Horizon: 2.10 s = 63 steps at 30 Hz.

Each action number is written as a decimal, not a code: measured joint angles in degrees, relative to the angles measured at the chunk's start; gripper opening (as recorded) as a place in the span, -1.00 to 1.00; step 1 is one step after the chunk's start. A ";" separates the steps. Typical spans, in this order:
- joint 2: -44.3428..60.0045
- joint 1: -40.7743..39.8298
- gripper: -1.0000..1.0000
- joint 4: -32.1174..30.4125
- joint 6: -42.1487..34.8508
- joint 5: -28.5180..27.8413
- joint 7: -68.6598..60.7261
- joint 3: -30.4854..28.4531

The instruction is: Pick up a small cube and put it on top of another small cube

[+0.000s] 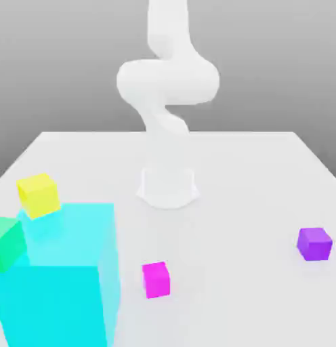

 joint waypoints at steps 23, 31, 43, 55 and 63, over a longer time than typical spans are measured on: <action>47.98 32.36 0.00 -18.38 25.54 -6.42 -31.40 14.25; 59.80 38.26 -1.00 -16.58 34.59 -14.43 -26.08 7.15; 46.82 33.27 -1.00 -18.07 23.50 -5.59 -34.71 10.94; 28.22 7.54 -1.00 -8.04 -3.20 -6.05 -60.70 -7.13; 20.84 -4.26 -1.00 -4.86 -14.32 -9.10 -73.04 -20.74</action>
